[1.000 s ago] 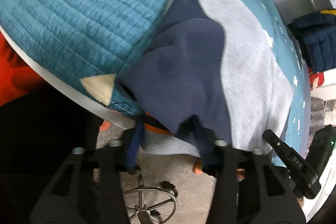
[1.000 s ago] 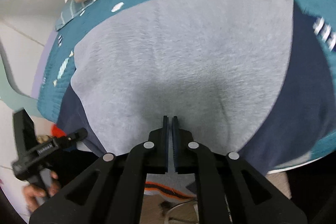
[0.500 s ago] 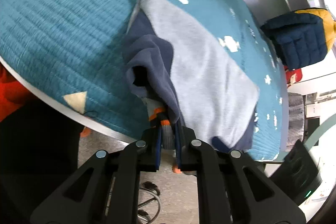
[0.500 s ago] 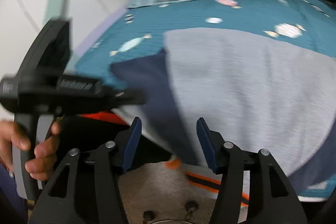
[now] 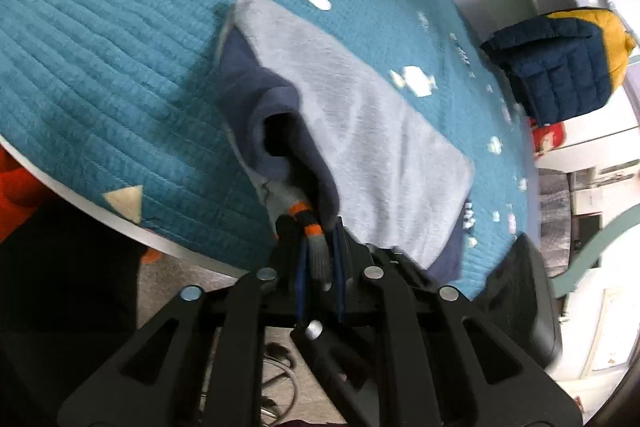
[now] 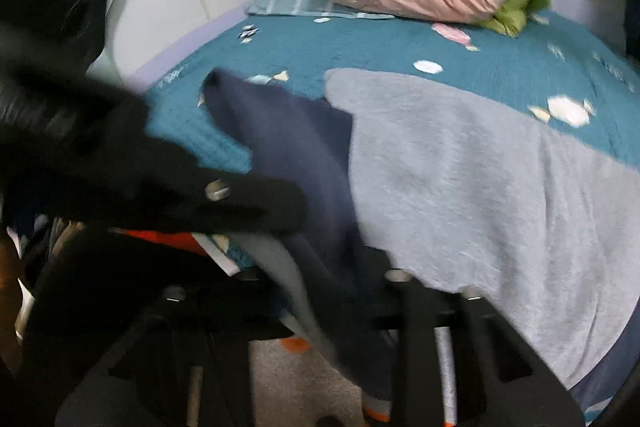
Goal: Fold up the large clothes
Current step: 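Lift the hem with both tools and fold it toward the collar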
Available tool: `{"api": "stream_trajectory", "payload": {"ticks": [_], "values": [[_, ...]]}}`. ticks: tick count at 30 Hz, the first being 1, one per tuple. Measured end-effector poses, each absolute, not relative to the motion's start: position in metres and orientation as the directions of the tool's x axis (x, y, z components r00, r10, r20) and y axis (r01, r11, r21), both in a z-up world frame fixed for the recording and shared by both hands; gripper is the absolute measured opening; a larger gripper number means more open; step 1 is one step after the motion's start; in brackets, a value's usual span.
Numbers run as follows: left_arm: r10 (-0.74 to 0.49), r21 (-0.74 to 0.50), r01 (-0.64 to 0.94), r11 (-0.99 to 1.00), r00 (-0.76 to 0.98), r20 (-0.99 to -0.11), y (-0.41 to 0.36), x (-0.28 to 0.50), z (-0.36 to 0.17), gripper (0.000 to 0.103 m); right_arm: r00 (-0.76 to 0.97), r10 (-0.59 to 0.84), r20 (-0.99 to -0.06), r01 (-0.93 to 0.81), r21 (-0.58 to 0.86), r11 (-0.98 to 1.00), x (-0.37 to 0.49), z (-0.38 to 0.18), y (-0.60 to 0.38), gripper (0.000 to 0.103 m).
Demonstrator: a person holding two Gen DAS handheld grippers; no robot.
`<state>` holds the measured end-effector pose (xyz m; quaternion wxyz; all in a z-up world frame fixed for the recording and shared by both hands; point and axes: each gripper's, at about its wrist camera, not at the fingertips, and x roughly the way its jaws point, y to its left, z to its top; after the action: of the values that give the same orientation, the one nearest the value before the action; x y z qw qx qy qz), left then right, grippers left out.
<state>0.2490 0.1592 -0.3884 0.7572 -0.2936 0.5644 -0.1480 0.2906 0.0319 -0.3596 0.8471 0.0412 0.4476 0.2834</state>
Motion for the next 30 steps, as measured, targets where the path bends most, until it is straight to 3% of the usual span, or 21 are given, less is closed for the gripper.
{"api": "stream_trajectory", "payload": {"ticks": [1,3,5,7,11,17,18,20,21,22,23,30], "values": [[-0.582,-0.642,-0.105,0.759,0.330,-0.743,0.161,0.249,-0.384,0.016,0.436,0.524,-0.732,-0.435,0.338,0.834,0.291,-0.358,0.028,0.012],[-0.596,-0.679,-0.096,0.728,0.401,-0.696,0.172,0.247,-0.368,0.040,0.430,0.542,-0.722,-0.419,0.372,0.828,0.293,-0.355,0.017,0.010],[-0.573,-0.684,-0.102,0.722,0.466,-0.674,0.185,0.248,-0.351,0.075,0.427,0.557,-0.713,-0.398,0.405,0.823,0.294,-0.352,0.009,0.010],[-0.560,-0.685,-0.124,0.718,0.480,-0.675,0.194,0.259,-0.345,0.086,0.434,0.571,-0.697,-0.384,0.430,0.817,0.293,-0.346,0.003,0.010],[-0.469,-0.557,-0.161,0.815,0.383,-0.796,0.188,0.313,-0.359,0.086,0.446,0.593,-0.670,-0.357,0.474,0.805,0.290,-0.341,-0.010,0.010],[-0.423,-0.455,-0.150,0.878,0.204,-0.883,0.154,0.367,-0.399,0.085,0.451,0.603,-0.657,-0.353,0.489,0.797,0.287,-0.340,-0.019,0.009],[-0.405,-0.434,-0.142,0.890,0.195,-0.893,0.149,0.373,-0.401,0.082,0.453,0.606,-0.654,-0.353,0.492,0.796,0.287,-0.339,-0.022,0.009],[-0.357,-0.384,-0.126,0.915,0.190,-0.914,0.138,0.381,-0.400,0.043,0.459,0.610,-0.646,-0.347,0.501,0.793,0.286,-0.338,-0.028,0.009],[-0.357,-0.386,-0.109,0.916,0.214,-0.909,0.133,0.382,-0.393,0.038,0.466,0.612,-0.640,-0.340,0.509,0.791,0.285,-0.336,-0.034,0.009],[-0.356,-0.385,-0.081,0.919,0.244,-0.902,0.128,0.380,-0.382,0.023,0.476,0.613,-0.631,-0.329,0.518,0.789,0.284,-0.334,-0.041,0.009],[-0.363,-0.387,-0.039,0.921,0.272,-0.891,0.118,0.379,-0.369,0.018,0.485,0.616,-0.621,-0.316,0.532,0.786,0.283,-0.332,-0.048,0.009],[-0.413,-0.400,0.110,0.910,0.335,-0.847,0.035,0.382,-0.318,0.017,0.587,0.583,-0.562,-0.203,0.594,0.778,0.277,-0.307,-0.115,0.009]]}}
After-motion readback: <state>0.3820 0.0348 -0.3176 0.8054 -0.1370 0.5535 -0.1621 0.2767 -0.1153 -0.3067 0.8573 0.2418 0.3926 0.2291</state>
